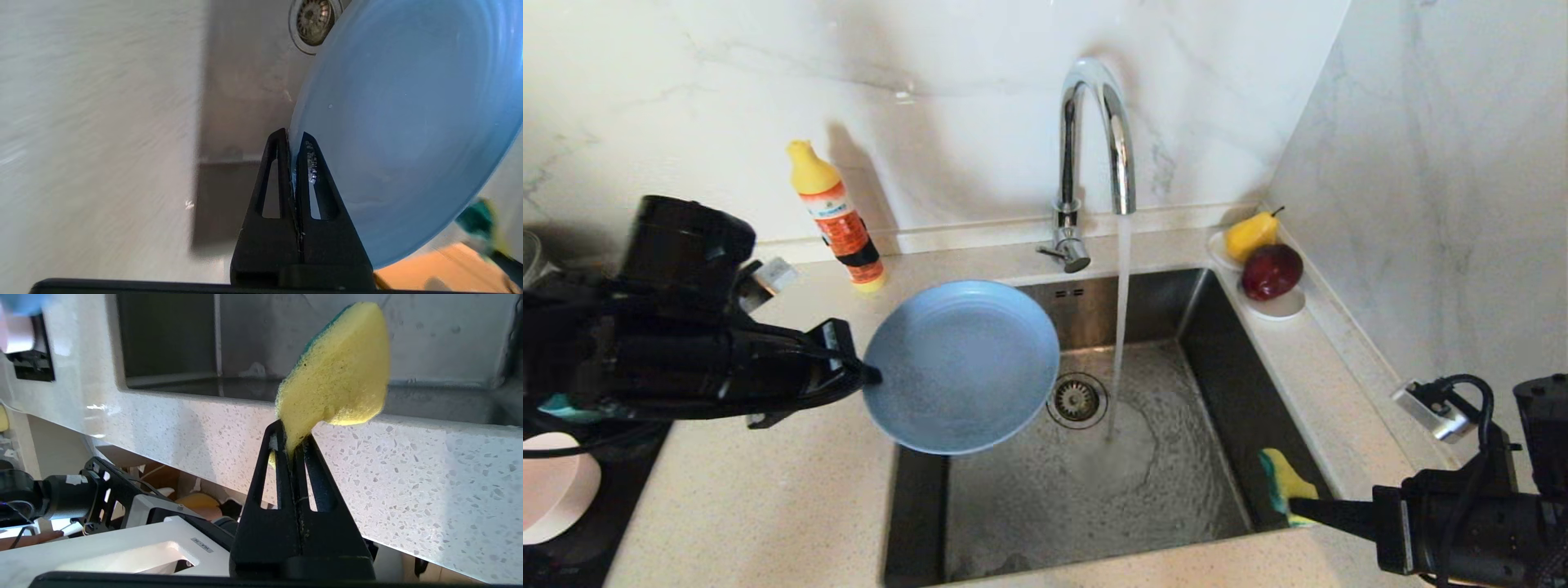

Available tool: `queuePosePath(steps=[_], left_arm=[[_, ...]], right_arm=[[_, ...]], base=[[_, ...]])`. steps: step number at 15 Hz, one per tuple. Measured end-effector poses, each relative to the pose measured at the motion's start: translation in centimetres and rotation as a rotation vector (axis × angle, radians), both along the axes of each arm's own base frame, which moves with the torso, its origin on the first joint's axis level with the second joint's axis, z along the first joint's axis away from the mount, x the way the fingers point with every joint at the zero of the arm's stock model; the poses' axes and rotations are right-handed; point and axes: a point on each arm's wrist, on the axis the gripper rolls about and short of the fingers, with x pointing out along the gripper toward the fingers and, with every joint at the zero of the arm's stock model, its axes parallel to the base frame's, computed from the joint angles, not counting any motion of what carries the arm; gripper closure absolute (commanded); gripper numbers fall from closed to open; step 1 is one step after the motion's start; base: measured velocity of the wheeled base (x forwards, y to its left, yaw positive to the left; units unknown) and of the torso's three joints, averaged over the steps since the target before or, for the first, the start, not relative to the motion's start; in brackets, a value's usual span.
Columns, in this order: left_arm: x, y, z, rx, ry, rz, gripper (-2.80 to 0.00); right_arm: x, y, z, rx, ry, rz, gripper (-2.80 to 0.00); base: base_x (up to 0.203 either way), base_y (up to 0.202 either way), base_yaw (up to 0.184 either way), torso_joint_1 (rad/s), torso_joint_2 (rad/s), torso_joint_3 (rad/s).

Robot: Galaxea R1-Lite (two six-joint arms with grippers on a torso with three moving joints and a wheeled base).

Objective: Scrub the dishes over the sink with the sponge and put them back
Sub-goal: Wash the plate

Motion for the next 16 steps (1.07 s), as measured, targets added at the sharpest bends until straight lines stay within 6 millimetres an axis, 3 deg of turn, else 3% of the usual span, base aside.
queuePosePath(steps=[7, 16], left_arm=[[4.5, -8.1, -2.3, -0.001, 0.031, -0.09, 0.0], [7.1, -14.7, -4.8, -0.044, -0.02, -0.195, 0.0]], right_arm=[[-1.1, -0.4, 0.2, 0.005, -0.022, -0.002, 0.0], [-2.0, -0.8, 0.9, 0.016, -0.064, -0.001, 0.0]], base=[[0.0, 0.0, 0.0, 0.0, 0.0, 0.0], [0.0, 0.0, 0.0, 0.0, 0.0, 0.0]])
